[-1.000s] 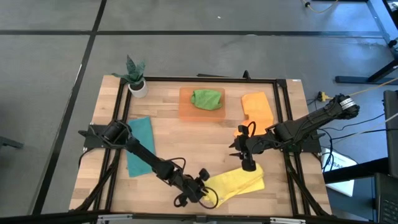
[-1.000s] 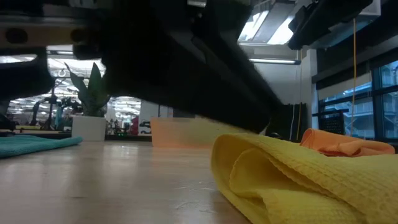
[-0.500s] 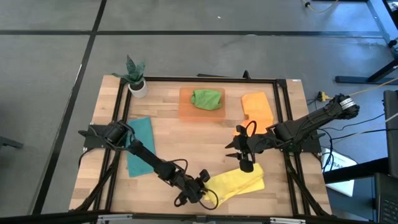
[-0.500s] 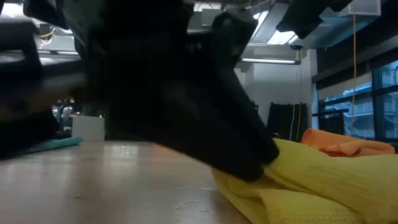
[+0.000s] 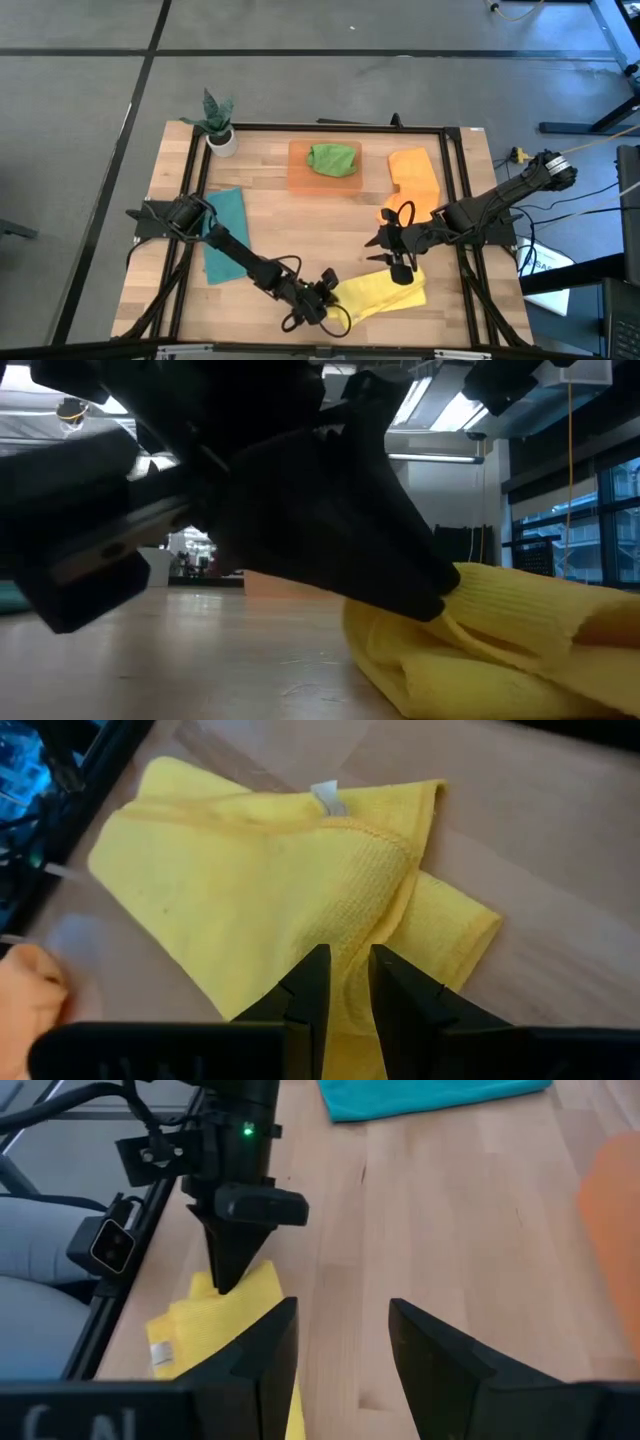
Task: Roll microfiber towels into tight, uniform cylinder then place into a basket
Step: Fold the yellow microfiber cloth
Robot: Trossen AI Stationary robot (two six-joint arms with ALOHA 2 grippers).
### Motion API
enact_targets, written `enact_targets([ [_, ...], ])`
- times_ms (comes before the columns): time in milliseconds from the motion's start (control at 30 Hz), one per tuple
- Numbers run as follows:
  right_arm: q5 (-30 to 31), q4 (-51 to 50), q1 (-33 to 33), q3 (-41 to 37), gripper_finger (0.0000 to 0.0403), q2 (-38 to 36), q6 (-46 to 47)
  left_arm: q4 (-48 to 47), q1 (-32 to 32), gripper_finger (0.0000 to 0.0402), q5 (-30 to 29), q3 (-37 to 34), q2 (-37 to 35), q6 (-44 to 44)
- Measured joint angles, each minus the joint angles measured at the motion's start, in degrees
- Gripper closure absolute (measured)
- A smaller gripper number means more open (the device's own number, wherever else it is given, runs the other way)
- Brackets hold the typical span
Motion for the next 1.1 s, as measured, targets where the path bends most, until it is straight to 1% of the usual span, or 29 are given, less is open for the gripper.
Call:
enact_targets([
  [300, 0.0, 0.0, 0.0, 0.0, 0.0244, 0.0, 0.0, 0.2, -0.1, 0.0337, -0.4, 0.1, 1.9, 3.8],
  [433, 0.0, 0.0, 0.0, 0.0, 0.0244, 0.0, 0.0, 0.7, -0.5, 0.0337, -3.8, 0.1, 2.0, 4.8],
  [600, 0.0, 0.0, 0.0, 0.0, 0.0244, 0.0, 0.0, 1.6, -0.3, 0.0339, -4.7, 0.1, 2.1, 4.9],
  [733, 0.0, 0.0, 0.0, 0.0, 0.0244, 0.0, 0.0, 1.0, -0.2, 0.0355, -5.9, 0.1, 2.1, 4.3],
  [833, 0.0, 0.0, 0.0, 0.0, 0.0244, 0.0, 0.0, 1.0, -0.2, 0.0376, -8.5, 0.1, 2.1, 4.8],
  [933, 0.0, 0.0, 0.0, 0.0, 0.0244, 0.0, 0.0, 0.8, -0.2, 0.0396, -9.2, 0.1, 2.1, 4.4],
  [1100, 0.0, 0.0, 0.0, 0.0, 0.0244, 0.0, 0.0, -0.8, -0.2, 0.0401, -9.6, -0.1, 1.2, 0.4],
])
